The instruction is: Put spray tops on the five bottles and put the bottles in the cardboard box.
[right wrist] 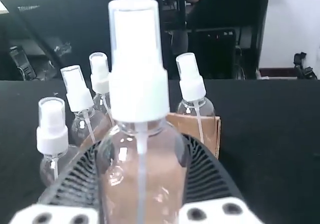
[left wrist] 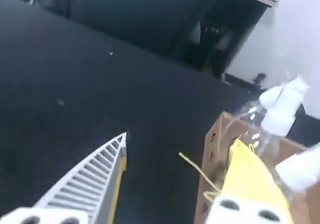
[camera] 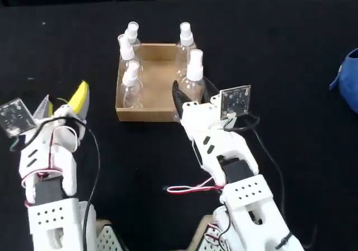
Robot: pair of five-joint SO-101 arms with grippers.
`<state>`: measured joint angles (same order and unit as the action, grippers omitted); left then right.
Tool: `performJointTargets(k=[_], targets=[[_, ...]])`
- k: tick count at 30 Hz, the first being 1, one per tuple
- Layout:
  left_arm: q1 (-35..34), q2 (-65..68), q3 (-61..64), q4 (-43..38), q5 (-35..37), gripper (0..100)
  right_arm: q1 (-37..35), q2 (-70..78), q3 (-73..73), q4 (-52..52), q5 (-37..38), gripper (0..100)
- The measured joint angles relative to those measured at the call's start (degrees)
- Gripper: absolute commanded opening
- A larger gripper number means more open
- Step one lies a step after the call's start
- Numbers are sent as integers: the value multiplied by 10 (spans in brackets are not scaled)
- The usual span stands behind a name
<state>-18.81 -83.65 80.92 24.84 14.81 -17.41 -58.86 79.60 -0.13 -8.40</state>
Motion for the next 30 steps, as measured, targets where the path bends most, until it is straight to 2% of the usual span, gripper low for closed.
performJointTargets(k=[8, 18, 25, 30], targets=[[22, -68, 65, 0, 0, 204, -15, 0, 0, -4, 0, 11], [23, -191, 145, 0, 0, 203, -14, 0, 0, -104, 0, 11], [23, -200, 147, -1, 0, 203, 25, 0, 0, -108, 0, 11], [24, -200, 150, -20, 0, 203, 30, 33, 1, -175, 0, 11]])
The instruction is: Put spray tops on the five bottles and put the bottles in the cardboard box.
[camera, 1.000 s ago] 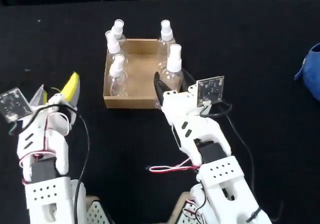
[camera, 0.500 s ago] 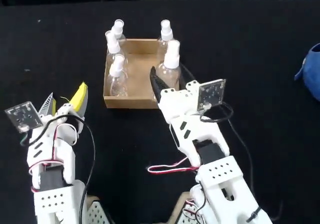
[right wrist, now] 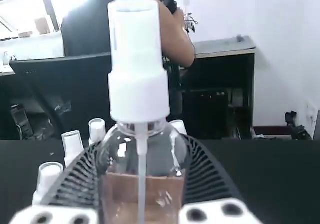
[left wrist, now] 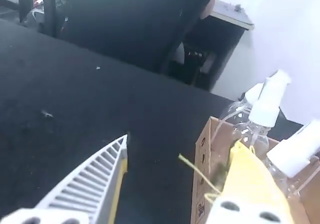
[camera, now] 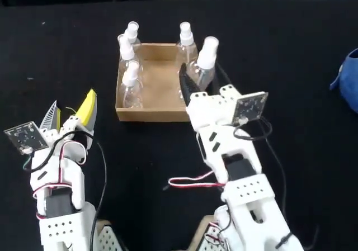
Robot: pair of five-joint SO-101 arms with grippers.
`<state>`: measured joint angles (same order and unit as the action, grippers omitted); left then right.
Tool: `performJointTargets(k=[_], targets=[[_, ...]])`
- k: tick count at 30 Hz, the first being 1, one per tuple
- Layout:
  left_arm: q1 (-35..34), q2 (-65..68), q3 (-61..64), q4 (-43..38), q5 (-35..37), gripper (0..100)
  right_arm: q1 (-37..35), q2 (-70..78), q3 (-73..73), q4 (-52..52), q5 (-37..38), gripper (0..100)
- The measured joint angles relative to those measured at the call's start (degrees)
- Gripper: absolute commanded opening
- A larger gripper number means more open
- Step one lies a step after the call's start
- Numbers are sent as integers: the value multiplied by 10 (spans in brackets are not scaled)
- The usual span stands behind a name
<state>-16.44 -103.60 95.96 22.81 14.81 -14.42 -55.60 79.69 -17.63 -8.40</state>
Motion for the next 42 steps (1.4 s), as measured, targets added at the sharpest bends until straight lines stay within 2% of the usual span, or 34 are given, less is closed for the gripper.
performJointTargets(k=[9, 12, 25, 32, 42], targets=[[0, 0, 0, -4, 0, 203, 30, 297, -115, -94, 0, 11], [0, 0, 0, -4, 0, 203, 31, 351, -123, -123, 0, 11], [0, 0, 0, -4, 0, 203, 4, 363, -120, -144, 0, 11], [0, 0, 0, -4, 0, 203, 3, 363, -56, -259, 0, 11], [0, 0, 0, -4, 0, 203, 1, 425, -49, -295, 0, 11]])
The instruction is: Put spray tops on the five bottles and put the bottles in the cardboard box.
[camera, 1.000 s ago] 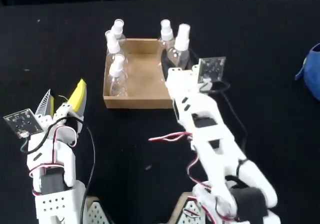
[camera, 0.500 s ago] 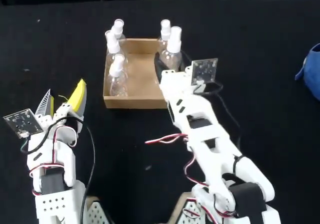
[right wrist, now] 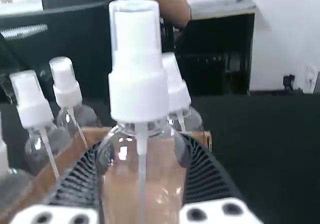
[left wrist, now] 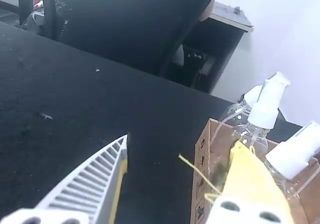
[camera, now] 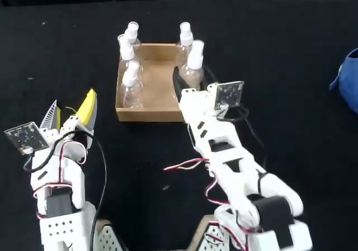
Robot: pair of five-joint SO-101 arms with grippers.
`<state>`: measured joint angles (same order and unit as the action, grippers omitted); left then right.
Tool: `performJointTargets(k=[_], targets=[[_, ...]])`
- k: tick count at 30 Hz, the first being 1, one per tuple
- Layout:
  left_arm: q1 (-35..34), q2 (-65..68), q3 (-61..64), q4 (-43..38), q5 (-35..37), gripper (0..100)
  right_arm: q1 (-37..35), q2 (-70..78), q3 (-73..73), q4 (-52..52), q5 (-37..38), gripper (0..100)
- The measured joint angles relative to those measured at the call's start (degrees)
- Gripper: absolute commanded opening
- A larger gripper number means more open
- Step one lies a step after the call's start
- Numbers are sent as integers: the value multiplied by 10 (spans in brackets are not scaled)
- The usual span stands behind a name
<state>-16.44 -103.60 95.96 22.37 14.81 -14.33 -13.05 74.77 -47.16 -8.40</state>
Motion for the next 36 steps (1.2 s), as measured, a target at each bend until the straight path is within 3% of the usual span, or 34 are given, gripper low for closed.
performJointTargets(k=[8, 15, 36], targets=[[0, 0, 0, 0, -26, 202, 0, 88, 0, -113, 16, 11], [0, 0, 0, 0, -30, 202, 0, 141, -25, -118, 68, 11], [0, 0, 0, 0, -30, 202, 0, 158, -30, -118, 69, 11]])
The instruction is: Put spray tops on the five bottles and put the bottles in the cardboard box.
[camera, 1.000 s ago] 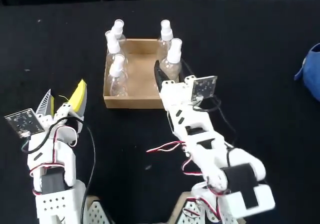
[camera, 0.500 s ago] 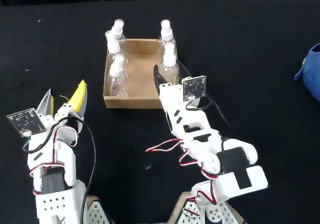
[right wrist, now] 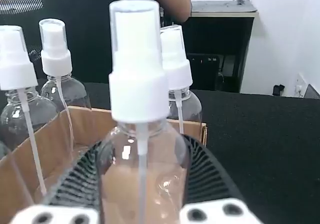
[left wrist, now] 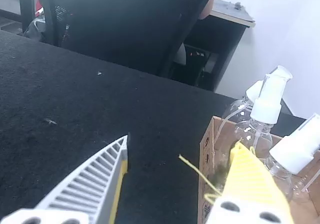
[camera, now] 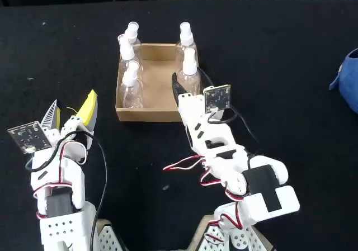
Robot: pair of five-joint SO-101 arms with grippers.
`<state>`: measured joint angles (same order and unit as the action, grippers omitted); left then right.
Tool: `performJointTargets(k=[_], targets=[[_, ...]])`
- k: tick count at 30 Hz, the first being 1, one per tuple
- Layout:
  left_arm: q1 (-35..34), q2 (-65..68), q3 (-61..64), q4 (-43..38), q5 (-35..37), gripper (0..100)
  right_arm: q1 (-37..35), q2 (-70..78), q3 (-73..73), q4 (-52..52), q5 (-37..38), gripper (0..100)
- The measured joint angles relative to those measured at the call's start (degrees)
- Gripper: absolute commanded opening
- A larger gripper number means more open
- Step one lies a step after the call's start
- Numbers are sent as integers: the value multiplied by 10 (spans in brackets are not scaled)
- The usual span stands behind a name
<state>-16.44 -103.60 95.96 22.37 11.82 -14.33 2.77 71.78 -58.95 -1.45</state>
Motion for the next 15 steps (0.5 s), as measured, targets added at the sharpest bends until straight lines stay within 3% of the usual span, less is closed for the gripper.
performJointTargets(k=[15], targets=[[0, 0, 0, 0, 0, 202, -1, 51, -32, -1, 0, 11]])
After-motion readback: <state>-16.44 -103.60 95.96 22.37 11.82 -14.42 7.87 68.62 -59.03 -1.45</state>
